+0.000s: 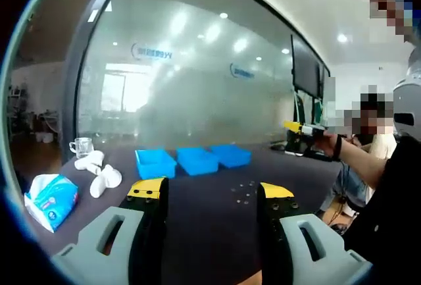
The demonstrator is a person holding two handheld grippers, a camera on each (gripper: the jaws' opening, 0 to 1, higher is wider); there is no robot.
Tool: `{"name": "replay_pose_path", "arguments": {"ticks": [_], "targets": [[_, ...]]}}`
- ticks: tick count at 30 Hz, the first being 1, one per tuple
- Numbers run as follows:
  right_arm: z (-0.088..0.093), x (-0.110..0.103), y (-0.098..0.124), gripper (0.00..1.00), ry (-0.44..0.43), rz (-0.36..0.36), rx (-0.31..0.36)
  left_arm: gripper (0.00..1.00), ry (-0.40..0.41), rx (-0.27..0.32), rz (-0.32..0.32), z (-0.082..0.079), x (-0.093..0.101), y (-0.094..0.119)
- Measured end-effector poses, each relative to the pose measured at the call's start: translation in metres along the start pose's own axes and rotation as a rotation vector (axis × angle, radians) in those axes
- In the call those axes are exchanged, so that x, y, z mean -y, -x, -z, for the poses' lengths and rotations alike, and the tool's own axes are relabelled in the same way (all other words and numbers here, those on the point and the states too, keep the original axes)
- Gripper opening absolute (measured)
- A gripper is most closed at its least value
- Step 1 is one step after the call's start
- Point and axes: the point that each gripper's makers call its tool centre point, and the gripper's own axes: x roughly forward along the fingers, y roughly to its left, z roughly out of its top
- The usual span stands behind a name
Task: Sort the screws, nuts, and washers into the corresponding bins
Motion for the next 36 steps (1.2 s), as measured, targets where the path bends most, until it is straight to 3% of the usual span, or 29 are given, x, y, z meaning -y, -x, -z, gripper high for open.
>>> {"name": "replay_pose_path", "arguments": {"ticks": [7,17,26,36], "targets": [[0.019,0.021,-0.062,0.0,0.008,0.042,-0.049,0.53,-0.001,0.0,-0.009,0.0,-0.003,0.002],[0.041,0.043,-0.127,0.0,-0.025,0.106,-0.107,0.53,0.009,0.008,-0.029,-0.001,-0.009,0.006],[0.059,0.049,-0.162,0.0,-0.014,0.117,-0.171,0.53,0.006,0.013,-0.05,-0.004,-0.015,0.011],[0.066,0.053,-0.175,0.0,0.006,0.123,-0.205,0.53,0.009,0.01,-0.059,-0.003,-0.017,0.014]]}}
